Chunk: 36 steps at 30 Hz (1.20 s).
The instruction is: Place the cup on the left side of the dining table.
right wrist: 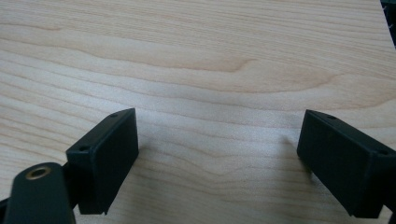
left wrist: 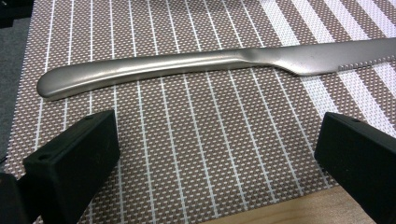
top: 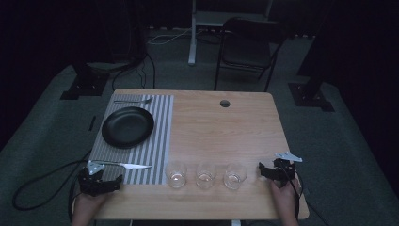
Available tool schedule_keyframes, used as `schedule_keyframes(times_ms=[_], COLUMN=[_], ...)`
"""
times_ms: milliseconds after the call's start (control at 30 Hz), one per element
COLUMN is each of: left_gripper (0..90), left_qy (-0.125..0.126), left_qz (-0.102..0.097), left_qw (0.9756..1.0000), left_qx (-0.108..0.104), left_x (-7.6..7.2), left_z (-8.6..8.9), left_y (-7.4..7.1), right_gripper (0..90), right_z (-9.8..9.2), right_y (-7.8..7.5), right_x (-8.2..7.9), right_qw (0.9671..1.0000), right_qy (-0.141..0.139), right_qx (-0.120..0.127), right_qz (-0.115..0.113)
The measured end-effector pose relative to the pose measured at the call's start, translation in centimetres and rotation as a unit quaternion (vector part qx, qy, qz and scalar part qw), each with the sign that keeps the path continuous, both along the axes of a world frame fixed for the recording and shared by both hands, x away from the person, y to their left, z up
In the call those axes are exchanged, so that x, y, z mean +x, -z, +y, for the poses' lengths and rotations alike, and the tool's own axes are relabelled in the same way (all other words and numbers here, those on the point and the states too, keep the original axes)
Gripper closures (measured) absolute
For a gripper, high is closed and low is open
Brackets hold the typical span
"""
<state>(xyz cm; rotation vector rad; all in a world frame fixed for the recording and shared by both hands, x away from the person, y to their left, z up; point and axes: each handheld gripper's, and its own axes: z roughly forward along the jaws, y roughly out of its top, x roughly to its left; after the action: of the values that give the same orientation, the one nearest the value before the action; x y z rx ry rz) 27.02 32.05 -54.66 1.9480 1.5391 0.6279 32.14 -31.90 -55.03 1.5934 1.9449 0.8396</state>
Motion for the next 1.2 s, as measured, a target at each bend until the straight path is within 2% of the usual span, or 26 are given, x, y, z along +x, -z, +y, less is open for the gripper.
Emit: schedule_keyframes(times_ms=[467,667,700,767,900,1033,1100,1167,1200], left_gripper=[1.5,4.0,4.0,4.0,4.0,4.0,4.1,4.1,4.1], left_qy=[0.006,0.007,0.015,0.018,0.032,0.045,0.056,0.064,0.075], left_qz=[0.016,0.016,0.015,0.007,0.0,-0.005,-0.016,-0.019,-0.027], left_qw=[0.9999,0.9998,0.9998,0.9998,0.9995,0.9989,0.9981,0.9974,0.9964], left_qx=[0.004,0.001,-0.006,0.001,-0.004,-0.016,-0.02,-0.026,-0.029], left_x=[0.2,0.2,0.2,0.0,-0.1,-0.2,-0.4,-0.5,-0.7], left_z=[0.1,0.2,0.2,0.0,-0.4,-0.6,-0.8,-1.0,-1.4], left_y=[-0.4,-0.5,-0.6,-0.8,-1.3,-1.4,-1.6,-1.8,-2.2], right_gripper=[12.2,12.2,12.2,12.2,12.2,12.2,12.2,12.2,12.2], right_z=[0.0,0.0,0.0,0.0,0.0,0.0,0.0,0.0,0.0], right_y=[0.0,0.0,0.0,0.0,0.0,0.0,0.0,0.0,0.0], right_x=[-0.1,-0.1,-0.1,-0.1,-0.1,-0.1,-0.1,-0.1,-0.1], right_qw=[1.0,1.0,1.0,1.0,1.0,1.0,1.0,1.0,1.0], right_qy=[0.001,0.001,0.001,0.001,0.001,0.001,0.001,0.001,0.001], right_qx=[0.0,0.0,0.0,0.0,0.0,0.0,0.0,0.0,0.0], right_qz=[-0.001,-0.001,-0.001,-0.001,-0.001,-0.001,-0.001,-0.001,-0.001])
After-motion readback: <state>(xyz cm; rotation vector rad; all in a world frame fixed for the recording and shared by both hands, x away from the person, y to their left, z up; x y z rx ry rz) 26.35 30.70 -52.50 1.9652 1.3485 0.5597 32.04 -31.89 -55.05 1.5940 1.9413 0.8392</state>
